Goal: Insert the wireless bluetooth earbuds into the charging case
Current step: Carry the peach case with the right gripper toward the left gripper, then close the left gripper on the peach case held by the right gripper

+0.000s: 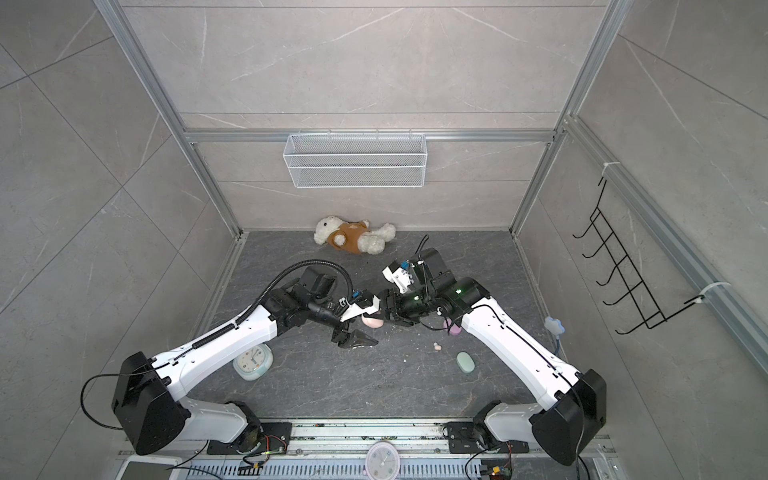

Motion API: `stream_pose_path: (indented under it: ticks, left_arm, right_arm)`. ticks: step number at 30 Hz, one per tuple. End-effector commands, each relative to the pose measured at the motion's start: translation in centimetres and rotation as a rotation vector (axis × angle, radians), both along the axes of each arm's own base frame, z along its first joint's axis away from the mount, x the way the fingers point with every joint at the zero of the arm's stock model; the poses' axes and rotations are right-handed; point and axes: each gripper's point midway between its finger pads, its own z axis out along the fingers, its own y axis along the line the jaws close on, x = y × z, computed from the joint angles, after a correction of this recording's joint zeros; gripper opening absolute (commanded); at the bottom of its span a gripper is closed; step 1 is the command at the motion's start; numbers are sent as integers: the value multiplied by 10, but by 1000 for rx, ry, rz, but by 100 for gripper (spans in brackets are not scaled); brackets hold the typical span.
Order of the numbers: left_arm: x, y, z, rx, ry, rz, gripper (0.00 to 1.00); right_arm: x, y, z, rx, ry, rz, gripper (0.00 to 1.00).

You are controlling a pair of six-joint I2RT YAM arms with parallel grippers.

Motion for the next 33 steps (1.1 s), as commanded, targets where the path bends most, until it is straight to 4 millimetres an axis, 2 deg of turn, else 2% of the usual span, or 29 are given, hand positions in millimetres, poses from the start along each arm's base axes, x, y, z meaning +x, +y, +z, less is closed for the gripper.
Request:
stream_pose_path:
  ticks: [1, 18, 33]
  left_arm:
    - [4, -5, 18, -31, -55, -6, 69]
    - [9, -5, 30, -72, -96, 33, 57]
    - [9, -7, 44, -121, -101, 47, 56]
  right_arm:
    - [-3, 3, 6, 9, -10, 32, 60]
    - [-8, -1, -3, -24, 7, 44, 60]
    - [-13, -6, -9, -44, 16, 46, 59]
